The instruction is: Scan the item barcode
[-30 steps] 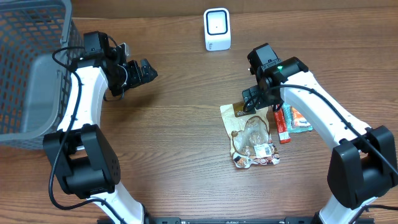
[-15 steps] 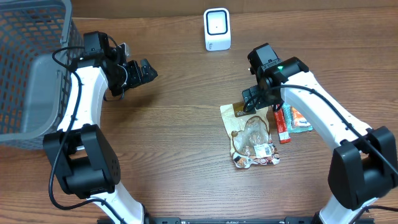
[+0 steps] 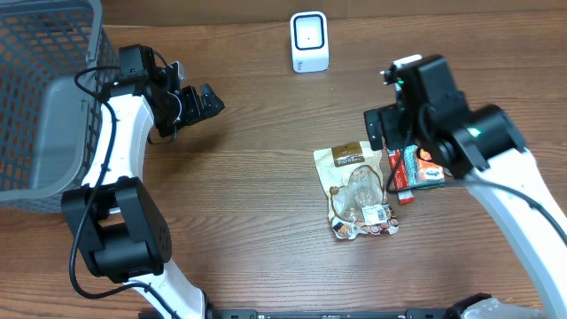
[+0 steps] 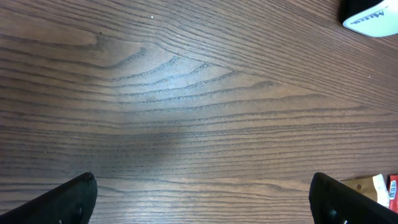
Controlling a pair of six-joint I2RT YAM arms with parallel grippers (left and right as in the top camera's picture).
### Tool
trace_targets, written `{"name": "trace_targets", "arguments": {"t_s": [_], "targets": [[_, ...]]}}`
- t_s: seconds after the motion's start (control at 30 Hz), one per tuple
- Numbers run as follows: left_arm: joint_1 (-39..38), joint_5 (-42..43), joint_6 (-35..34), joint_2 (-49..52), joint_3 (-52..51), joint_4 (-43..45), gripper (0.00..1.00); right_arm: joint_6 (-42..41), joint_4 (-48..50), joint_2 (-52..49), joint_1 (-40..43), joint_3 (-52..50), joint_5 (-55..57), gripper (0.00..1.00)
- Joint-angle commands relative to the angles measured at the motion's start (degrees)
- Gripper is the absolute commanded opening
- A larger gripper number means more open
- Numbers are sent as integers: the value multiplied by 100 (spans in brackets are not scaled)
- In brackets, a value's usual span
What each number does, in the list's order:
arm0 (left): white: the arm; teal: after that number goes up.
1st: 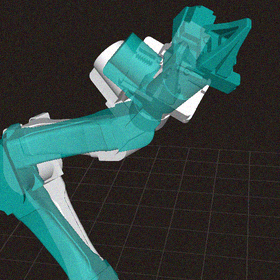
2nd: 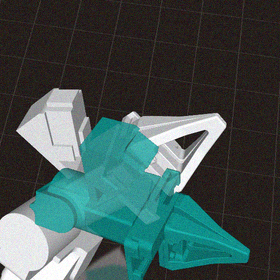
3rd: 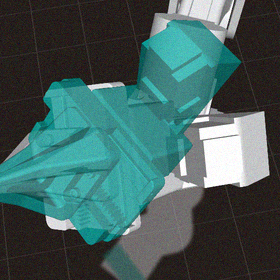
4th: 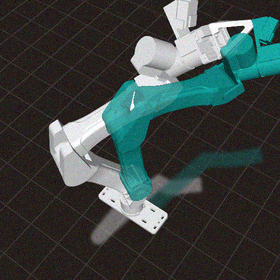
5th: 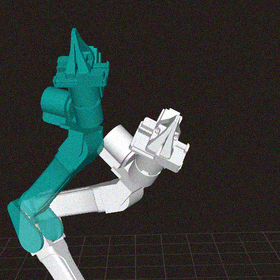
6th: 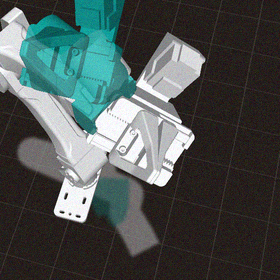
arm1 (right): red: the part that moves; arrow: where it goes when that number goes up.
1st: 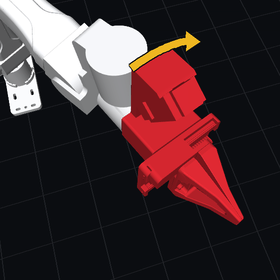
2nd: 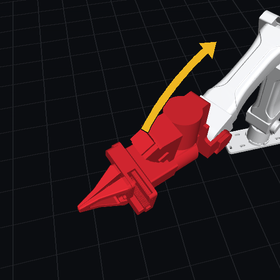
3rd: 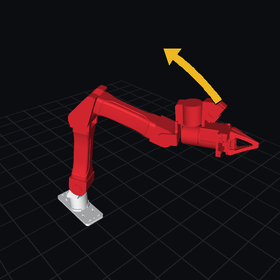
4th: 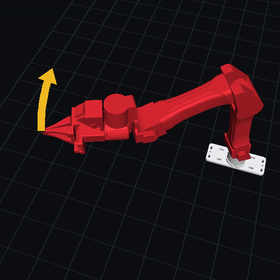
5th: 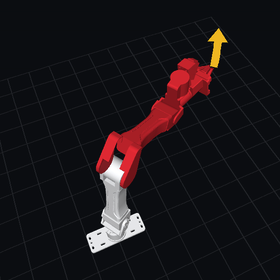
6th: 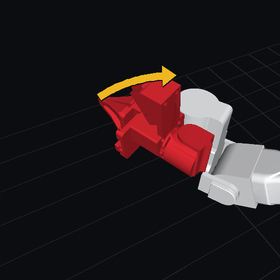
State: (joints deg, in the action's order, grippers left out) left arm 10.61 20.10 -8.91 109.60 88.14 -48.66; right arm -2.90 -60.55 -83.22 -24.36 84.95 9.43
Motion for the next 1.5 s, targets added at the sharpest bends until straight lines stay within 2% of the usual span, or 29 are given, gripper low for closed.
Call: {"name": "trace_targets", "arguments": {"t_s": [0.0,0.67,0.87,1.17,1.47], "targets": [[-9,-22,-52,11,122,4,100,-33,31,595,44,0,57,100],[-13,-22,-52,11,122,2,100,-11,-2,3733,44,0,339,100],[-13,-22,-52,11,122,2,100,-13,-654,4634,103,-39,328,100],[-13,-22,-52,11,122,4,100,-13,-704,5908,551,-975,-122,100],[-13,-22,-52,11,122,4,100,-13,452,7025,741,-2662,-225,100]]}}
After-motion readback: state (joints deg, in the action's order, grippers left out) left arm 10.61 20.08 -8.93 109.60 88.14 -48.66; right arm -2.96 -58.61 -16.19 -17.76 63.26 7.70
